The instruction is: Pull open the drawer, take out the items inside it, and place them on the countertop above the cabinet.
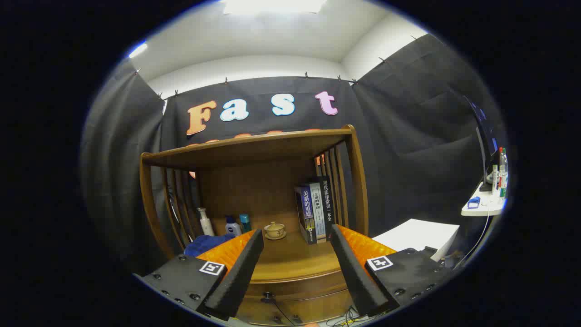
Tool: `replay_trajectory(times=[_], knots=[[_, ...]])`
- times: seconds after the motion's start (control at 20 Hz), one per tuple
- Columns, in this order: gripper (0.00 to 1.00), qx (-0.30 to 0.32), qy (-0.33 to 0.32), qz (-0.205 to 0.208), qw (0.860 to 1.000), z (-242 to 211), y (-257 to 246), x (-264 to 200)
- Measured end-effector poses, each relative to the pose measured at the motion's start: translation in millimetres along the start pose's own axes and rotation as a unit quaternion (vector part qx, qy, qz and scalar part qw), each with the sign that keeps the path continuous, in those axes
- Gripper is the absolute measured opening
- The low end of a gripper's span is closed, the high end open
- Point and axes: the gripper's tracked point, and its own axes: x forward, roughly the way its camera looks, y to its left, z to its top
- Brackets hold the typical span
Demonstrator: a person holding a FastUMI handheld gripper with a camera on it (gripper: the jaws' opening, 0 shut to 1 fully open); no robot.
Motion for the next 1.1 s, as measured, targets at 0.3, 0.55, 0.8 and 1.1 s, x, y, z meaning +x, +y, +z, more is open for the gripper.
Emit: replay_trajectory(times=[0.3, 0.55, 0.8, 1.1], knots=[[0.98, -0.031, -0.005, 0.01, 0.999, 4.9, 12.3, -5.0], [0.98, -0.029, 0.002, 0.012, 1.0, 8.2, 17.1, -5.0], [0.98, -0.028, -0.004, 0.012, 1.0, 13.0, 19.8, -8.7], [0.98, -0.029, -0.003, 0.016, 0.999, -4.1, 26.6, -3.2]])
